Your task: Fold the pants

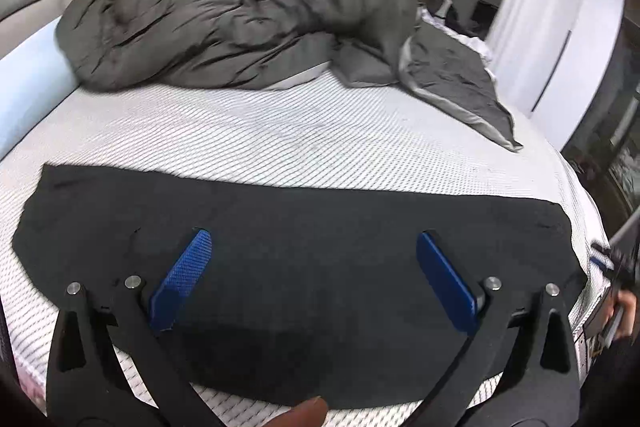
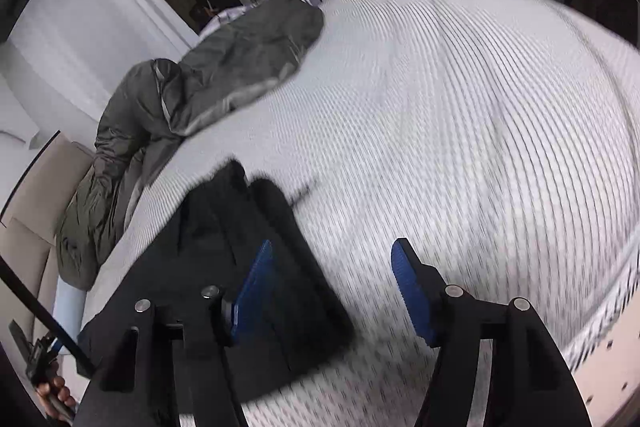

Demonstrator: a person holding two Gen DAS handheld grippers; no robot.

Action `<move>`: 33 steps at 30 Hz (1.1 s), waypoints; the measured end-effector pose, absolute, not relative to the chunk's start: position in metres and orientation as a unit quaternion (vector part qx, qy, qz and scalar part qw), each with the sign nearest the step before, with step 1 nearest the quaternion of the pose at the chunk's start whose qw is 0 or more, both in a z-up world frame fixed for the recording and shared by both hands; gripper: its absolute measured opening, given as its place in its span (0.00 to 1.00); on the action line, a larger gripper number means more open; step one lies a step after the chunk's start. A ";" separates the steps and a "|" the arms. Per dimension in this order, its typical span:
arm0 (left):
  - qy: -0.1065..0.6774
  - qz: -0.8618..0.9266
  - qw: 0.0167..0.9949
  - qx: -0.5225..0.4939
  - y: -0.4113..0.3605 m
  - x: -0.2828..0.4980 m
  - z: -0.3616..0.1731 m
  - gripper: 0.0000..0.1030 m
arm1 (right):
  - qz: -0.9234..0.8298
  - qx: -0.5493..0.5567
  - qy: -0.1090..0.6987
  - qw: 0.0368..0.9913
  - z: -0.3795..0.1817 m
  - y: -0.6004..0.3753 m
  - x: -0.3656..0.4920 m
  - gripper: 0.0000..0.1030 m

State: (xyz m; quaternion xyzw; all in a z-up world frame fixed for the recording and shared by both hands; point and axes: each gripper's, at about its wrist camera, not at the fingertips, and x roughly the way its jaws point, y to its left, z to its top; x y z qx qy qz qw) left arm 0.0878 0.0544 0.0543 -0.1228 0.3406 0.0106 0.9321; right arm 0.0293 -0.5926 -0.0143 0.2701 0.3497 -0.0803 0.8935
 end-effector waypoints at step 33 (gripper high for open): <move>0.399 -0.114 0.909 -0.040 -0.063 0.163 -0.029 0.99 | 0.036 0.021 0.372 0.927 0.008 -0.427 0.090 0.79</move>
